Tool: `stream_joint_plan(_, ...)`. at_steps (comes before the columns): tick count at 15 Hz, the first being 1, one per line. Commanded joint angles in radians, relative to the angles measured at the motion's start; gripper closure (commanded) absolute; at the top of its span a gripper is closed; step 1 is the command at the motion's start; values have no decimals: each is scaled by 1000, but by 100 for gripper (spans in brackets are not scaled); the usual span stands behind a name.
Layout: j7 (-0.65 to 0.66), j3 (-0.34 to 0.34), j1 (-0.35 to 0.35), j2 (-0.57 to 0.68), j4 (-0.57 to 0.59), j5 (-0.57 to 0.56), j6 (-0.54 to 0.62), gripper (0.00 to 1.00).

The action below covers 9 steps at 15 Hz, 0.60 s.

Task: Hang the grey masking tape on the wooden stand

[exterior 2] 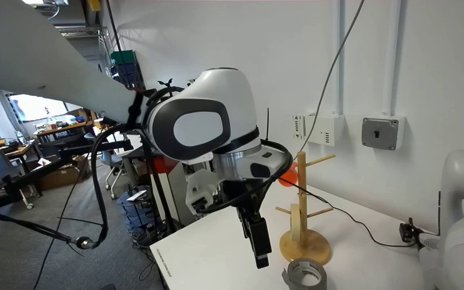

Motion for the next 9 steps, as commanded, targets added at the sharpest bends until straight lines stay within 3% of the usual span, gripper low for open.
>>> stream_joint_plan(1,-1,0,-1,-1,2,0,-3,0)
stream_joint_plan(6,0,0,-1,-1,3,0,-3,0)
stream_joint_plan(9,29,1,0,66,43,-8,5,0)
